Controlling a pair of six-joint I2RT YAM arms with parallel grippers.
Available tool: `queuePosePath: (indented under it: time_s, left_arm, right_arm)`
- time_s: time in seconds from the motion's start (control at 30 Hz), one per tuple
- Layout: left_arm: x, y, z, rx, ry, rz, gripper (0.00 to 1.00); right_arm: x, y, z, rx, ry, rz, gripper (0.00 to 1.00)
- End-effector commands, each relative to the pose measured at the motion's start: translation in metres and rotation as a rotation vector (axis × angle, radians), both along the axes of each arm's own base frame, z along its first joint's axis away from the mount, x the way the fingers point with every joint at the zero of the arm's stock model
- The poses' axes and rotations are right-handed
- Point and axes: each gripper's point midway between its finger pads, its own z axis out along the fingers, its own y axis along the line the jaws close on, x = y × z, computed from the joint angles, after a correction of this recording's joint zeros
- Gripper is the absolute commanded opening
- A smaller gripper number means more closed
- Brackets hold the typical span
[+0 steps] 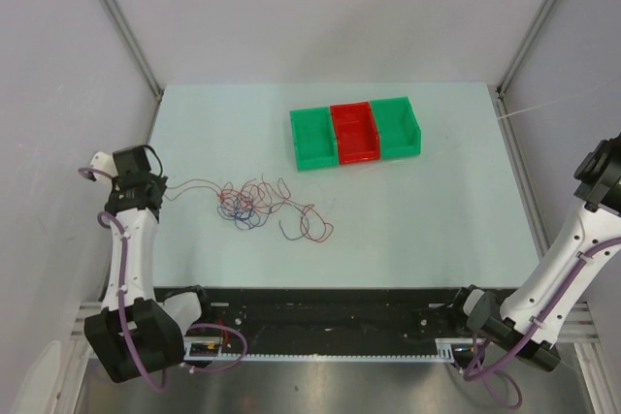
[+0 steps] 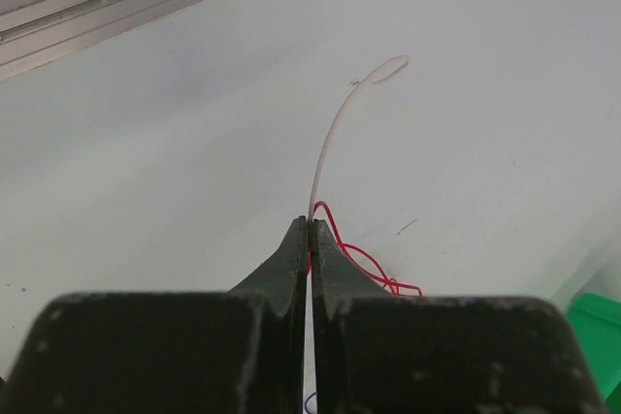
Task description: Untangle the cables
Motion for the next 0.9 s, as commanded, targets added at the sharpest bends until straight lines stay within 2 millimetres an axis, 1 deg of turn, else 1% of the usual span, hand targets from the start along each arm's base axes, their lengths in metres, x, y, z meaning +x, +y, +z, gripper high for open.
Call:
queuePosePath:
  time_s: [0.0,0.03,0.07,0.1,0.13,0.17,0.2,0.23,0.27,0.3,0.33,0.37,0.4,0.43,0.47,0.5,0.53,0.57,0.6,0.63,0.67,0.7,0.73,0.77,0.8,0.83,0.87]
  left_arm:
    - [-0.006,0.009,0.002,0.003,-0.018,0.065,0.01]
    - [-0.004,0.006,0.004,0.001,-0.025,0.048,0.03]
    - [-0.002,0.002,0.005,-0.009,-0.032,0.024,0.12]
    - [0.003,-0.005,0.008,-0.03,-0.047,-0.022,0.31]
    - [0.008,-0.012,0.01,-0.014,-0.036,-0.084,0.48]
    - [0.013,-0.017,0.014,-0.006,-0.042,-0.118,0.68]
    - [0.019,-0.024,0.023,0.01,-0.056,-0.155,0.95]
    - [0.026,-0.044,0.026,0.04,-0.045,-0.247,1.0]
    - [0.032,-0.054,0.03,0.069,-0.046,-0.29,1.0]
    - [0.036,-0.061,0.041,0.118,-0.053,-0.321,1.0]
    - [0.042,-0.089,0.045,0.166,-0.042,-0.44,1.0]
    - [0.046,-0.1,0.05,0.197,-0.05,-0.493,1.0]
    - [0.05,-0.111,0.057,0.226,-0.062,-0.549,1.0]
    - [0.055,-0.138,0.063,0.271,-0.088,-0.681,1.0]
    - [0.056,-0.154,0.066,0.29,-0.106,-0.761,1.0]
    - [0.056,-0.171,0.064,0.296,-0.12,-0.846,1.0]
    - [0.055,-0.196,0.066,0.303,-0.153,-0.956,1.0]
    - [0.055,-0.204,0.063,0.302,-0.153,-0.989,1.0]
    - [0.055,-0.21,0.063,0.304,-0.16,-1.006,1.0]
    - [0.053,-0.216,0.063,0.298,-0.165,-1.023,1.0]
    - [0.053,-0.219,0.06,0.285,-0.163,-1.026,1.0]
    - [0.052,-0.221,0.059,0.27,-0.166,-1.028,1.0]
    - [0.051,-0.225,0.056,0.237,-0.17,-1.027,1.0]
    - [0.048,-0.229,0.05,0.211,-0.166,-1.045,1.0]
    - [0.046,-0.229,0.046,0.192,-0.161,-1.039,1.0]
    - [0.045,-0.23,0.042,0.184,-0.155,-1.035,1.0]
    - [0.042,-0.227,0.034,0.181,-0.136,-1.024,1.0]
  right_arm:
    - [-0.023,-0.009,0.033,-0.068,-0.011,-0.118,0.0]
    - [-0.015,-0.006,0.033,-0.095,0.014,-0.085,0.0]
    - [-0.01,0.003,0.034,-0.113,0.023,-0.029,0.0]
    - [0.004,0.031,0.03,-0.162,0.047,0.139,0.0]
    - [0.014,0.049,0.025,-0.192,0.063,0.251,0.0]
    - [0.026,0.071,0.011,-0.198,0.073,0.388,0.0]
    - [0.033,0.113,-0.001,-0.243,0.096,0.611,0.0]
    - [0.035,0.135,-0.011,-0.255,0.101,0.714,0.0]
    - [0.029,0.182,-0.013,-0.322,0.074,0.868,0.0]
    - [0.041,0.197,-0.04,-0.303,0.113,0.914,0.0]
    - [0.043,0.215,-0.052,-0.314,0.129,0.951,0.0]
    - [0.044,0.238,-0.068,-0.324,0.161,1.001,0.0]
    - [0.047,0.274,-0.094,-0.352,0.207,1.065,0.0]
    - [0.048,0.293,-0.113,-0.356,0.26,1.104,0.0]
    - [0.052,0.307,-0.132,-0.356,0.313,1.122,0.0]
    - [0.059,0.335,-0.165,-0.361,0.405,1.154,0.0]
    - [0.063,0.347,-0.193,-0.362,0.491,1.173,0.0]
    - [0.066,0.359,-0.215,-0.373,0.554,1.195,0.0]
    - [0.073,0.385,-0.252,-0.379,0.654,1.245,0.0]
    - [0.075,0.395,-0.282,-0.372,0.746,1.263,0.0]
    - [0.075,0.406,-0.303,-0.367,0.81,1.279,0.0]
    - [0.084,0.415,-0.345,-0.36,0.934,1.266,0.0]
    - [0.078,0.426,-0.365,-0.35,1.001,1.272,0.0]
    - [0.084,0.426,-0.386,-0.343,1.061,1.225,0.0]
    - [0.085,0.428,-0.402,-0.338,1.104,1.2,0.0]
    - [0.085,0.438,-0.429,-0.318,1.165,1.195,0.0]
    - [0.086,0.44,-0.439,-0.303,1.188,1.186,0.0]
